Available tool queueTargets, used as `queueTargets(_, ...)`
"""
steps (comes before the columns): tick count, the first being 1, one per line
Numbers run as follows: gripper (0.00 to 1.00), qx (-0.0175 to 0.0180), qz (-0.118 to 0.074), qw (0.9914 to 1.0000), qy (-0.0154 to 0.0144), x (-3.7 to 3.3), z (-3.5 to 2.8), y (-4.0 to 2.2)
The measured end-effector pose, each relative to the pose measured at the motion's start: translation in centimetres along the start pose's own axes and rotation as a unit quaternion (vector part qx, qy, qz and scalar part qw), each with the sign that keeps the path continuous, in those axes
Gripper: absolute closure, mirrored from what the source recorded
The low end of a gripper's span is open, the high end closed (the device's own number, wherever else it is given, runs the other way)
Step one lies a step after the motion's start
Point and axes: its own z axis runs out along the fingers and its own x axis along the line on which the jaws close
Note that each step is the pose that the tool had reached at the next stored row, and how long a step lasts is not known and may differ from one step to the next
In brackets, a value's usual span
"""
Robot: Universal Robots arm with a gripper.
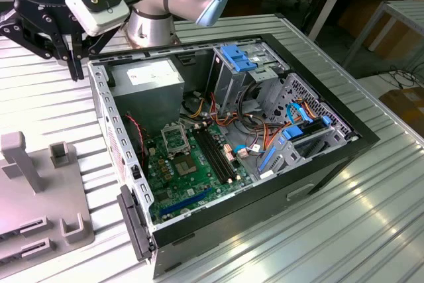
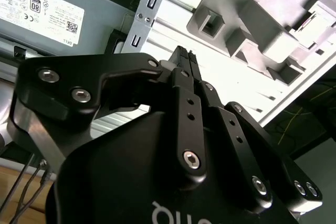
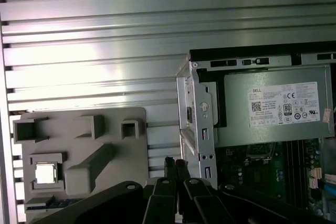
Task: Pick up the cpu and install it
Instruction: 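Reach for the cpu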
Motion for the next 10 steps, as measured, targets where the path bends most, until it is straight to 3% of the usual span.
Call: queueTargets(10, 0.85, 0.0, 0.0, 1.0, 0.0, 0.75, -0.02, -0.06)
